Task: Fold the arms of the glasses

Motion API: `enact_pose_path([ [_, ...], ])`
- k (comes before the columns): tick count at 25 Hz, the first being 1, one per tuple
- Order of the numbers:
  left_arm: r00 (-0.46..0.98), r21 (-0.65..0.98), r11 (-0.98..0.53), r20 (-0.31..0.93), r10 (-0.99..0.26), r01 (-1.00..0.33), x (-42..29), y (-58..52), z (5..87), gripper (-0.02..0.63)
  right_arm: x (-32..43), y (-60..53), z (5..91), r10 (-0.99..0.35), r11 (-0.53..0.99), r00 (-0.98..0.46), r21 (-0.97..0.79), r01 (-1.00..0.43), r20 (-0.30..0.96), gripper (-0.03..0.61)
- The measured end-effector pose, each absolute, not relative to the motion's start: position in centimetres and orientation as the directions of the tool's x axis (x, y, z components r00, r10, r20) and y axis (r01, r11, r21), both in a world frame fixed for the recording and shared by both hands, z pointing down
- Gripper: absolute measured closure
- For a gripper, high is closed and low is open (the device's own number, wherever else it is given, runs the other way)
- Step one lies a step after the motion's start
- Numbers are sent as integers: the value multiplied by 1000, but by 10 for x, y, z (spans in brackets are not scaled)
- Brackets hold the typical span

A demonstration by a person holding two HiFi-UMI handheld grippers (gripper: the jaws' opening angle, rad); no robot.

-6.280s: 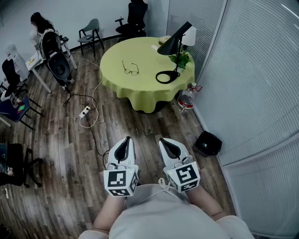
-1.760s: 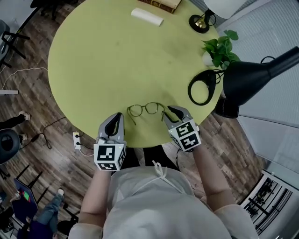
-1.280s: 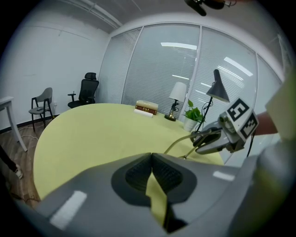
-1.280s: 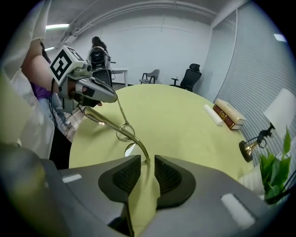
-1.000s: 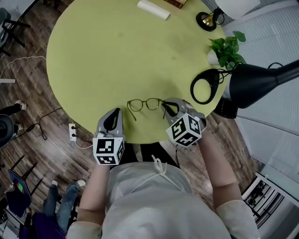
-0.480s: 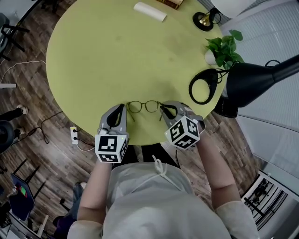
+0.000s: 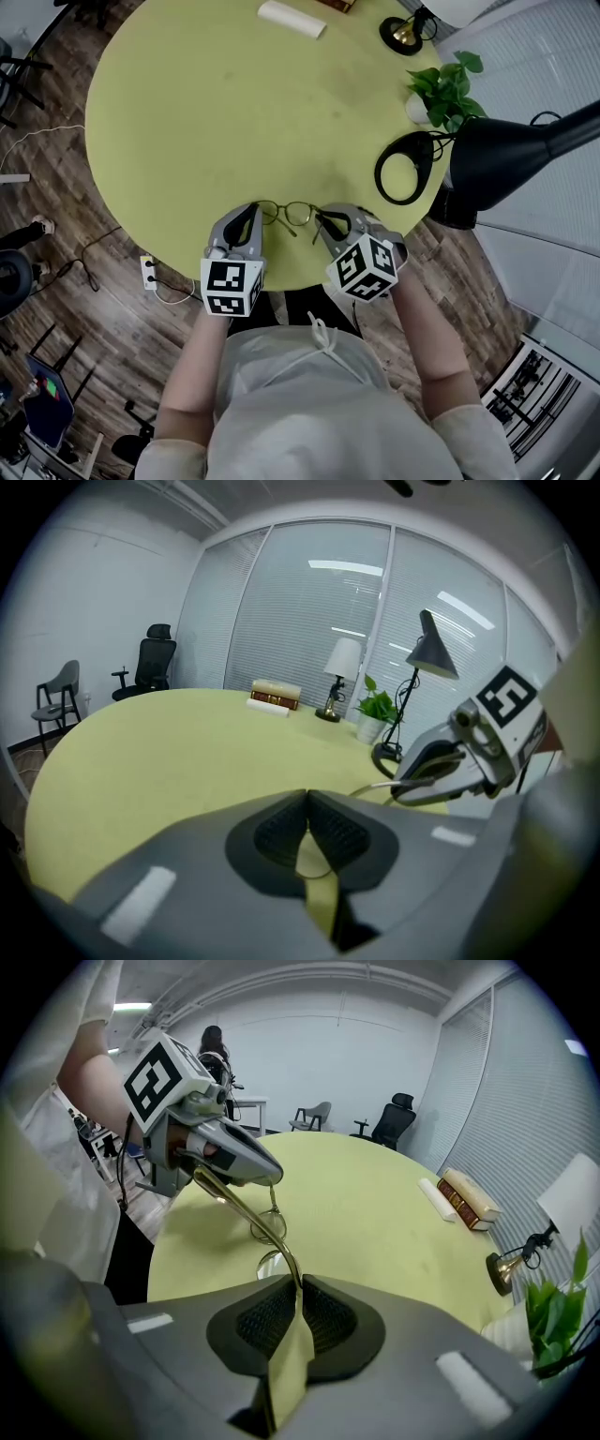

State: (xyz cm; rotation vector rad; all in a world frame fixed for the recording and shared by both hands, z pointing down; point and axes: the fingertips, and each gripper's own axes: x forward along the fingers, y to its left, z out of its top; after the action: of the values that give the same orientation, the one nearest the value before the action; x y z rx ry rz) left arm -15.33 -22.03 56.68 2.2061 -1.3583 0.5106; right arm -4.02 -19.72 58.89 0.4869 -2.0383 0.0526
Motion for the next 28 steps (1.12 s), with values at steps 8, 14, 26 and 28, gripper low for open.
enact_pose_path([
  [8,418,190,-386,600,-682,-903,-142,-221,597,607,-36,-196,592,-305,918,-440,137,-372,845,552],
  [14,439,274,-344,622,-649,-898,-138,-223,609,607,-37,-194,593,-296,922,-450,129,-364,842,552],
  [26,439,290,-331,646,-625,-898,-140,-204,602,607,-36,-192,592,-283,939,-446,150,-310,849,552],
  [28,427,291,-317,690,-585,-903,-143,-195,615,607,-36,-191,591,-281,941,-441,154,-301,852,552],
])
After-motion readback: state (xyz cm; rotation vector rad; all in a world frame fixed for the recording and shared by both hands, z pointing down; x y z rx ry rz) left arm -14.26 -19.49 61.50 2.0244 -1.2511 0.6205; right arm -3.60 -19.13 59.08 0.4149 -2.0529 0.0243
